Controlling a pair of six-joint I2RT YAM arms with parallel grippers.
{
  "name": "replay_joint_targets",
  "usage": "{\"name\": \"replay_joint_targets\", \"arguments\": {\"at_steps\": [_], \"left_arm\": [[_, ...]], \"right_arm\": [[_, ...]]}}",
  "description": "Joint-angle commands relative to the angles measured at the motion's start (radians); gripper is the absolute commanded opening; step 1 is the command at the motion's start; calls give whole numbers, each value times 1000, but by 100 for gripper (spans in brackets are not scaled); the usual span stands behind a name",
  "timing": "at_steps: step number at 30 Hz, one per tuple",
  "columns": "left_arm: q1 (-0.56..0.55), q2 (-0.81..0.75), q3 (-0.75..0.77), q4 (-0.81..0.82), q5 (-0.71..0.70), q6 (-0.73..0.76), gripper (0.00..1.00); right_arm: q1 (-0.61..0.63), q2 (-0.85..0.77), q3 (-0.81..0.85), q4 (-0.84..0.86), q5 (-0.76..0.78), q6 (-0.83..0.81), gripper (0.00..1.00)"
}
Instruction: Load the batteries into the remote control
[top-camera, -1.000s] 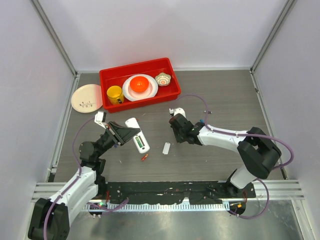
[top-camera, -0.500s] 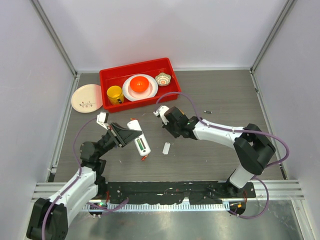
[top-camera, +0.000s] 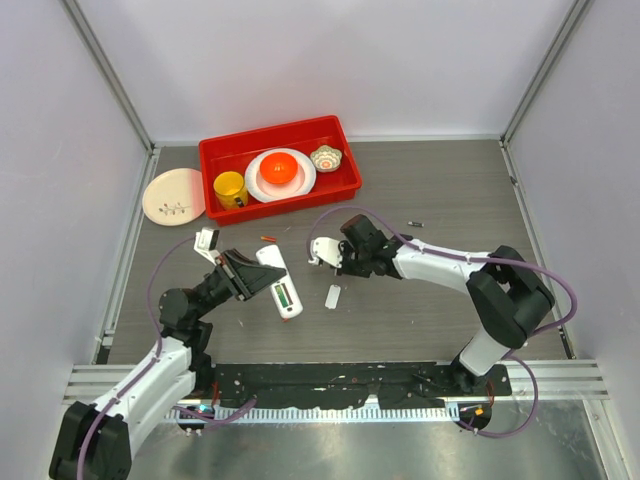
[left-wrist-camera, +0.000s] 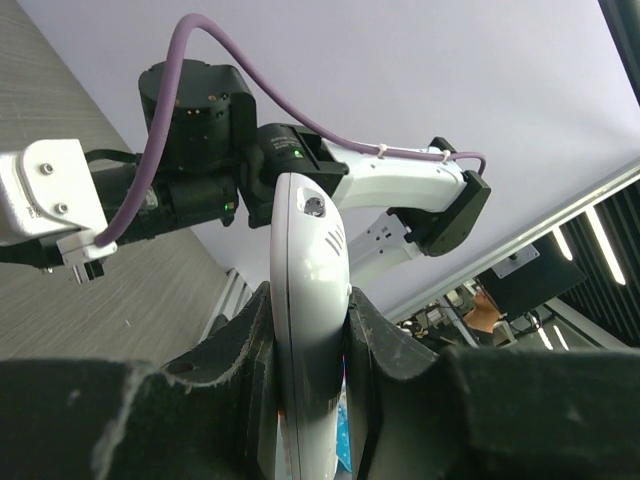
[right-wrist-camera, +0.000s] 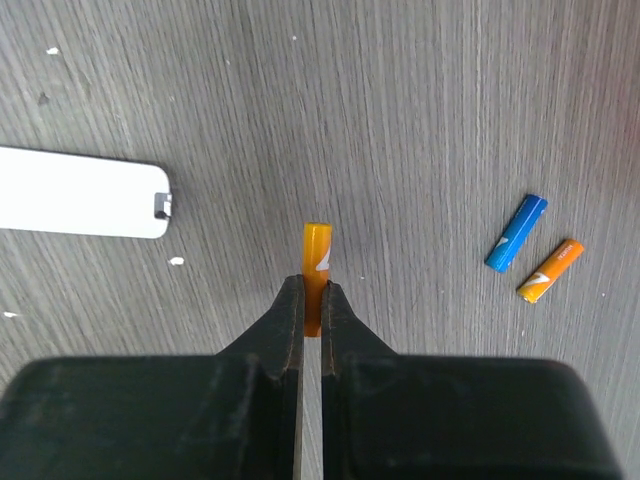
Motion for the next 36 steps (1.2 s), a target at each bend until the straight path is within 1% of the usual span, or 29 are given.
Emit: {"name": "replay_joint_targets", "arguments": {"at_steps": [1,2,8,11,14,15,16,17,19,20,22,23,25,26,27,28,29,30,31,32,33,34,35,36], "left_arm": [[-5,-32,-21,56,-10,9,0],[-4,-39,-24,55,-10,8,0],[-11,-40,-27,56,-4,3,0],[-13,-40,-28,49,-10,3,0],[-17,-46,-33,36,-10,5,0],[-19,-46,-34,35,-9,5,0],[-19,-48,-36,35,-10,6,0],[-20,-49,-38,33,-12,8,0],[-22,-48,-38,30,-10,8,0],[-20,-48,-36,30,-10,8,0],[-20,-46,-34,29,-7,8,0],[-23,-46,-33,29,-7,9,0],[-22,-42,-31,24,-9,9,0],[-22,-40,-31,23,-12,12,0],[-22,-40,-30,17,-9,14,0],[-22,-40,-30,15,-12,14,0],[-22,-39,-30,9,-13,15,0],[-22,-39,-30,6,-16,17,0],[-23,-39,-30,0,-18,17,0],[-22,-40,-30,-13,-21,20,0],[-23,-43,-30,-17,-24,21,0],[-23,-43,-30,-22,-32,21,0],[-22,-45,-30,-33,-36,23,0],[-22,-51,-30,-39,-39,24,0]], "right_arm": [[-38,-10,-7,34,-109,-69,1],[-43,-5,-9,33,-121,-57,1],[-70,20,-9,31,-147,-9,10],[-73,27,1,25,-144,-3,18],[-73,38,5,22,-138,11,29],[-73,39,7,22,-140,18,42],[-73,41,10,22,-140,23,49],[-73,43,8,26,-140,26,52],[-73,40,16,28,-134,37,56],[-72,30,20,31,-131,43,63],[-73,10,40,40,-123,81,69],[-73,-8,42,78,-106,109,72],[-73,-74,44,141,-77,171,72],[-73,-97,40,213,-39,264,72],[-73,-138,36,248,-10,314,72],[-73,-152,31,326,30,392,72],[-75,-163,34,350,152,549,71],[-76,-169,42,362,208,675,68],[-81,-165,78,302,294,813,66],[-108,-146,114,227,340,1050,62],[-137,-123,161,136,149,1069,75],[-176,-58,227,34,1,1083,88],[-215,-43,217,49,-94,1154,89],[-217,-40,161,81,-110,1196,89]]}}
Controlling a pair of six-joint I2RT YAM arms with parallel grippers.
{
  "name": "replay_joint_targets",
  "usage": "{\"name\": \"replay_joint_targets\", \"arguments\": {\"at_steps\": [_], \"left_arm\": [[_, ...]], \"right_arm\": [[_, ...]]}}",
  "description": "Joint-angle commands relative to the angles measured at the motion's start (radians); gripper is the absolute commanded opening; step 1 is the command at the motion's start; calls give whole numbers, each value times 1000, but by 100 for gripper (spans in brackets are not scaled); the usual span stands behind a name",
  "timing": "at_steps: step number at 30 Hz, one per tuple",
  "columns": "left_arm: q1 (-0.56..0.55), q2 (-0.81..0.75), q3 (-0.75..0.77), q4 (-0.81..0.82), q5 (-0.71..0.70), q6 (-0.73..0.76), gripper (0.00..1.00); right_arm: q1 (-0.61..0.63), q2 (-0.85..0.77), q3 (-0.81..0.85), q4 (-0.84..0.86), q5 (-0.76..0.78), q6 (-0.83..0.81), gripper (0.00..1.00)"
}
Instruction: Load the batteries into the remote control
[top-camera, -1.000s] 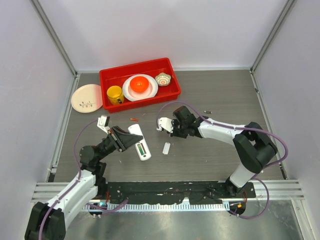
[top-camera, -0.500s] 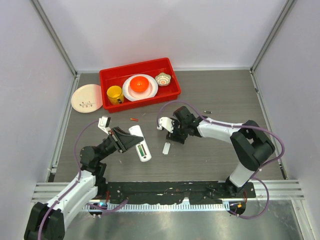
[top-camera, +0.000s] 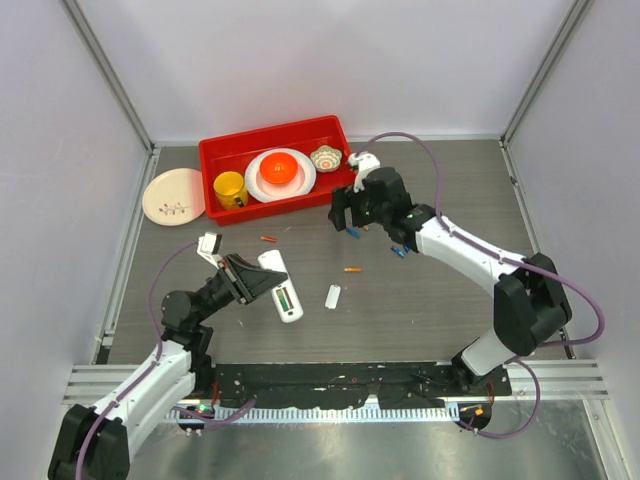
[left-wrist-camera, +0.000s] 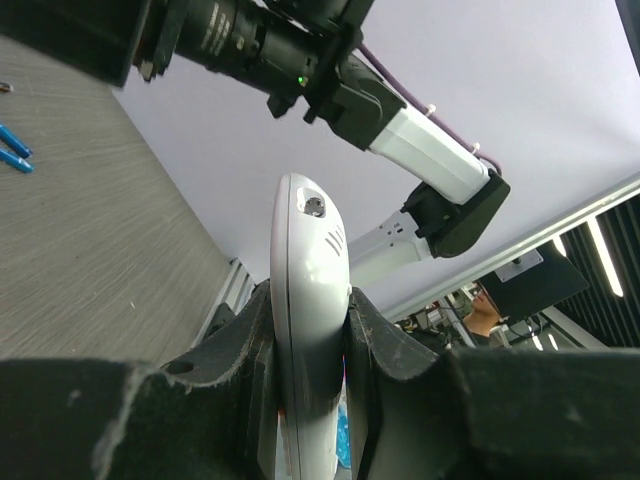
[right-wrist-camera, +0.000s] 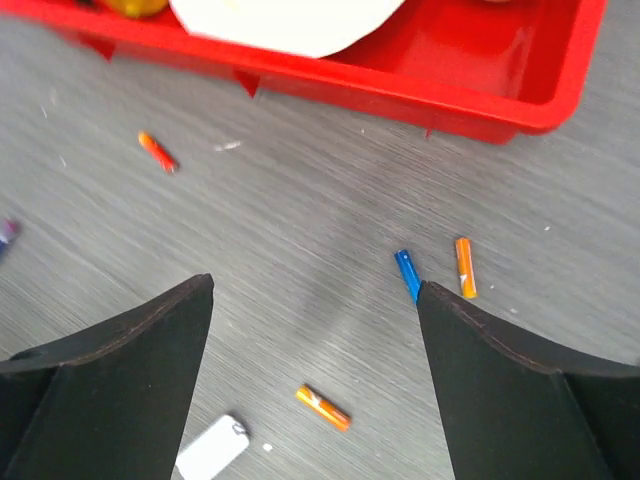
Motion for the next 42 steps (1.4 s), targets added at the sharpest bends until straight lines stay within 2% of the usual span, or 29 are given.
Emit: {"name": "replay_joint_targets", "arguments": {"at_steps": [1,2,3,4,5,6,9,11,16,23,32,42], "left_arm": [[-5,-14,7,-6,-31,21,0],[-5,-14,7,-18,-31,26,0],[-5,-16,7,-22,-29,28,0],[-3,-14,7,-27,-31,28,0],[-3,-14,5,-30,-34,28,0],[-3,-16,5,-35,-35,29,0],[-3,-10,5,-49,-37,37,0],[-3,-8,7,-61,-41,40,0],[-5,-7,7,-81,-40,47,0],[-5,-4,5,-93,-34,58,0],[-6,-1,4,-96,-35,64,0],[-8,-16,-4,-101,-37,61,0]], "right_arm": [[-74,32,-23,17,-161,430,89],[-39,9,-57,51,-110,491,89],[-16,-16,-95,67,60,522,89],[6,-34,-99,55,131,542,89],[59,-33,-90,27,200,557,89],[86,-25,-56,-67,389,607,89],[161,24,-4,-218,559,725,88],[179,39,-11,-242,619,776,86],[186,84,-33,-258,575,824,85],[192,164,-11,-266,489,725,85],[199,197,-40,-236,459,697,85],[204,236,-27,-262,469,718,72]]}}
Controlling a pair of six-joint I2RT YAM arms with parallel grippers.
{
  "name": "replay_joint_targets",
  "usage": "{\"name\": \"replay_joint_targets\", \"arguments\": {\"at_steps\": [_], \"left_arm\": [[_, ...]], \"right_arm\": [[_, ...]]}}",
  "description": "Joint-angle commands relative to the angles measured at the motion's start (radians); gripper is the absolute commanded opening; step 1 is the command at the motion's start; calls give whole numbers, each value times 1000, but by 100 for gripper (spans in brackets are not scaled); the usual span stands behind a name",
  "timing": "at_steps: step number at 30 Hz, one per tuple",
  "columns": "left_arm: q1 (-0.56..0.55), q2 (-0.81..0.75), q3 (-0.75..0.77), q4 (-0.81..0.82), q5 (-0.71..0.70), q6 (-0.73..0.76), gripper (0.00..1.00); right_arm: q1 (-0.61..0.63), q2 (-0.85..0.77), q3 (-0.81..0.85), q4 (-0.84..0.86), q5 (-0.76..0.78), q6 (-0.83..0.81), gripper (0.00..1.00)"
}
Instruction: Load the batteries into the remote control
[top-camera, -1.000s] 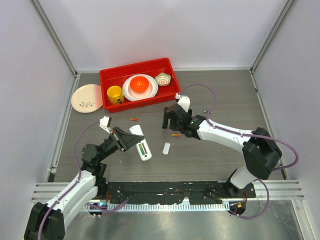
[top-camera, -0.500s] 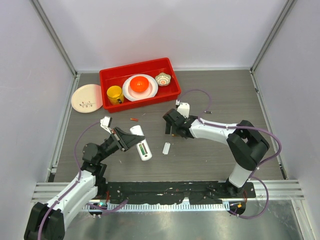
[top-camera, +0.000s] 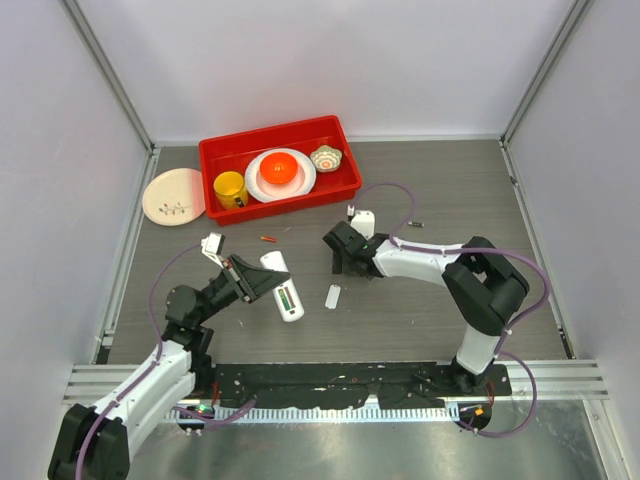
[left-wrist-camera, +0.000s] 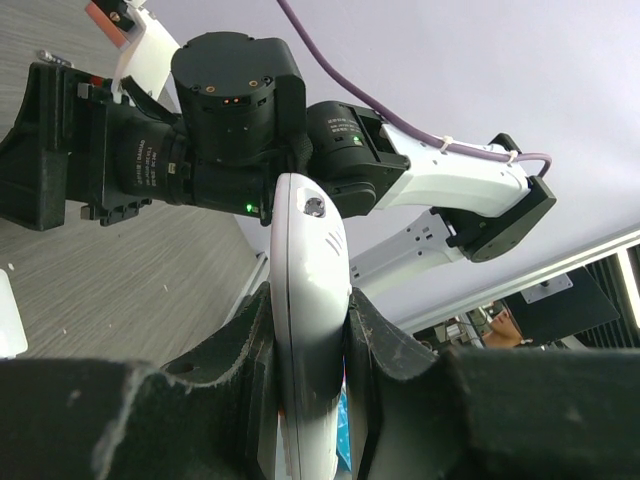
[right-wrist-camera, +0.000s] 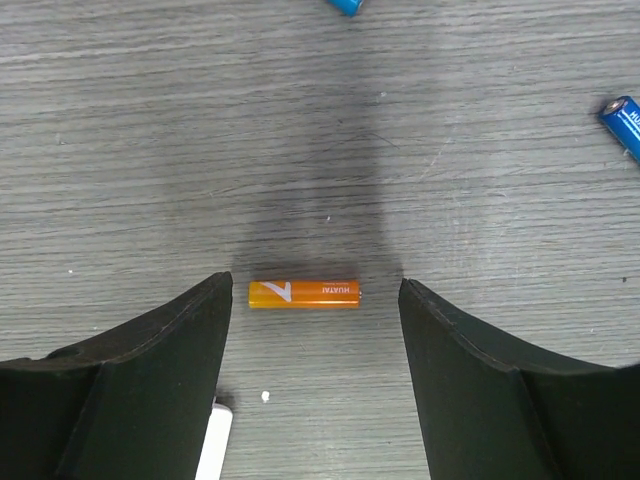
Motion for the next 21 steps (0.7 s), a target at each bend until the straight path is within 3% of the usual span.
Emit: {"name": "replay_joint_targets", "arguments": {"at_steps": [1,21], "left_arm": [[-5,-20,-5,29,-4,10,0],[-7,-31,-6,27,-6,11,0]], "right_arm": [[11,3,21,4,17,16,72],[15,55,16,16,-14,-7,59]]}}
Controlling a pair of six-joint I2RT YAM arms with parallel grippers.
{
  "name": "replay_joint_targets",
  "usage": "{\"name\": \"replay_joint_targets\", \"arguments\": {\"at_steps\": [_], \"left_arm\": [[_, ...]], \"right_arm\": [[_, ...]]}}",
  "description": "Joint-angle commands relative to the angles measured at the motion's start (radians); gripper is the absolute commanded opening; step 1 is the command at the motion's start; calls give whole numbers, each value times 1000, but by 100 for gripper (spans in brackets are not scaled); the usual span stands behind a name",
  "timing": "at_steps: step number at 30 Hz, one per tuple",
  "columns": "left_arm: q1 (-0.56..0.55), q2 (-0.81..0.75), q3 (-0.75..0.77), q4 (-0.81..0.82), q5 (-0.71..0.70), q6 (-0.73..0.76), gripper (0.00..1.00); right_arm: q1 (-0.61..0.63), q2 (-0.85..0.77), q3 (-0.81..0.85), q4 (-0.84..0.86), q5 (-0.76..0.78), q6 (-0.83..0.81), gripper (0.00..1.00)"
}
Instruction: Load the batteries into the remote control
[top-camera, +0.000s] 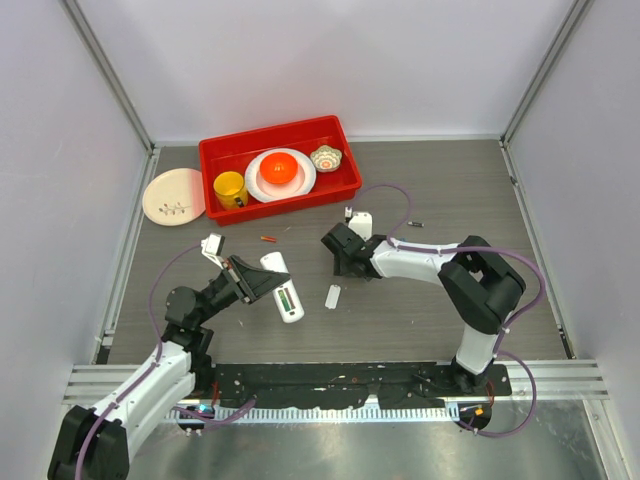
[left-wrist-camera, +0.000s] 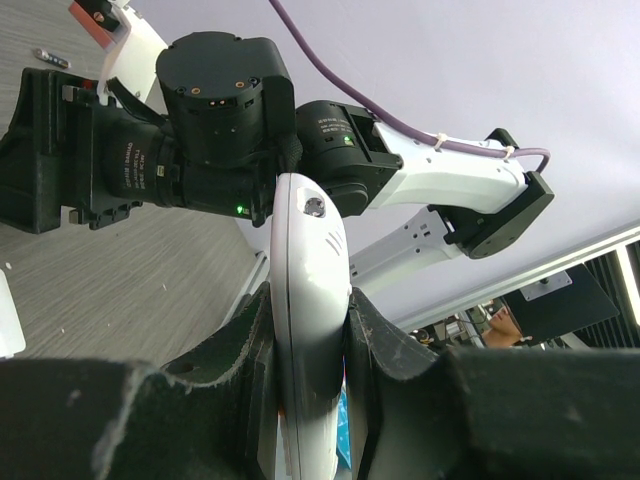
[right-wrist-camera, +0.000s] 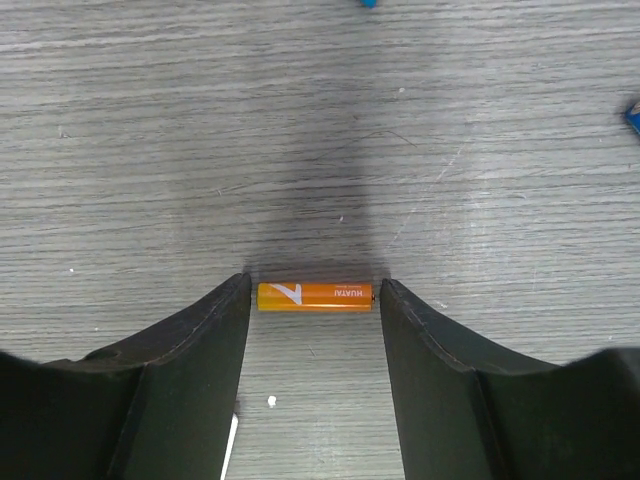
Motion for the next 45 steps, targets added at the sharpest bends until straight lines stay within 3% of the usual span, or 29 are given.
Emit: {"name": "replay_joint_targets", "arguments": {"at_steps": [1,6,11,16,19,20,23,24,28,34,45], "left_arm": [[-4,-19,-1,31,-6,12,0],[-3,-21,-2,30,-4,12,0],[-3,-21,-2,30,-6,13,0],[-3,-28,4,30,-4,13,0],[-4,-37,4,31,-6,13,0],[-3,-40,3,33,-7,15,0],[-3,-44,1,42,-10,16,0],[-4,-41,1,48,-9,13,0],[-4,-44,-2,77,-1,-1,0],[-15,-71,-14,82,4,-13,0],[-15,-97,-44,82,-12,-17,0]], "right_arm": [[5,30,15,6,-10,-4,57],[5,25,7,15,-32,-12,42],[5,-7,-13,29,-29,-32,34],[5,-183,-32,87,-46,-197,29],[5,-259,8,92,-104,-473,25],[7,-265,24,81,-145,-639,24],[5,-277,47,3,-357,-948,20],[7,-280,47,-31,-413,-1176,18],[4,-280,-14,-60,-330,-1469,6],[-33,-262,-47,-28,-440,-1552,6],[-107,-194,-90,-33,-714,-1494,6]]}}
